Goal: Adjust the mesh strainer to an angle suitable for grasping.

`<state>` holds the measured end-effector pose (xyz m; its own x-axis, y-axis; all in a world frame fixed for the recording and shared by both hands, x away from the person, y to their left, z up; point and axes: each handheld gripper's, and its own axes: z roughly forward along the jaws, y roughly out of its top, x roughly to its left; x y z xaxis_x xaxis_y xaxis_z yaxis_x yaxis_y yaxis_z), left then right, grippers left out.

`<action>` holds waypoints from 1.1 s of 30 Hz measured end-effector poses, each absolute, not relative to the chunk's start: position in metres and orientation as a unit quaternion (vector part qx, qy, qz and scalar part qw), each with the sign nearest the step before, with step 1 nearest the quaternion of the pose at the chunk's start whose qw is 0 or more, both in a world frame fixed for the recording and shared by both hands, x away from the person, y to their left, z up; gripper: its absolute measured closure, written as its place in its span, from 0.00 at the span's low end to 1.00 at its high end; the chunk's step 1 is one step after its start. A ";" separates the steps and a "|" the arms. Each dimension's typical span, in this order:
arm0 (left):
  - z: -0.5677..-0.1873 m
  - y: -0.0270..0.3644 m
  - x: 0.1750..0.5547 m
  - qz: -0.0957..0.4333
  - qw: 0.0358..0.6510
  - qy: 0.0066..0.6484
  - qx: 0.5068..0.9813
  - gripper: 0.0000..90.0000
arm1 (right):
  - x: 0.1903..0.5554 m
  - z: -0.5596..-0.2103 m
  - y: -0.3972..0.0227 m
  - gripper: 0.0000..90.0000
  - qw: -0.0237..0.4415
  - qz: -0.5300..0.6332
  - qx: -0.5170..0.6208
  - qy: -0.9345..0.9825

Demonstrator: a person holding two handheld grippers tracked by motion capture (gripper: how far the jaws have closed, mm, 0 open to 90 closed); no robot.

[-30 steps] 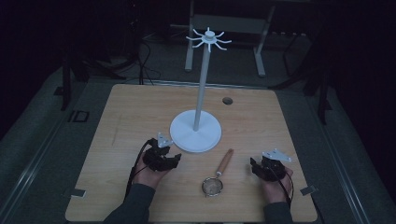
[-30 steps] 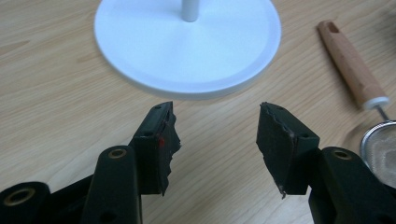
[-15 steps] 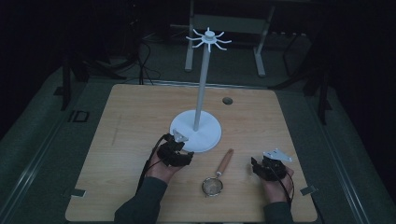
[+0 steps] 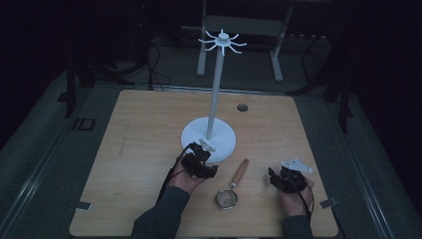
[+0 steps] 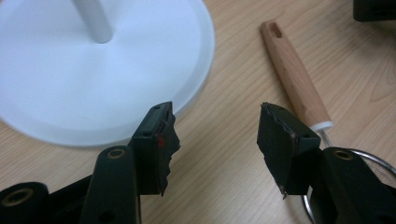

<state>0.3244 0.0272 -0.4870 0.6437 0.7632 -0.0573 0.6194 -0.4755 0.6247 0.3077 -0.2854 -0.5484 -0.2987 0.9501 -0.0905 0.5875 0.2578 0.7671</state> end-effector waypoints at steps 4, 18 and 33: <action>-0.488 0.015 0.328 0.112 0.304 0.401 0.857 0.51 | 0.308 -0.548 -0.286 0.50 0.285 0.319 0.522 0.738; -0.495 -0.021 0.336 0.090 0.276 0.381 0.878 0.51 | 0.308 -0.548 -0.288 0.49 0.286 0.317 0.525 0.736; -0.509 -0.046 0.339 0.072 0.252 0.370 0.891 0.52 | 0.307 -0.549 -0.289 0.49 0.290 0.317 0.525 0.735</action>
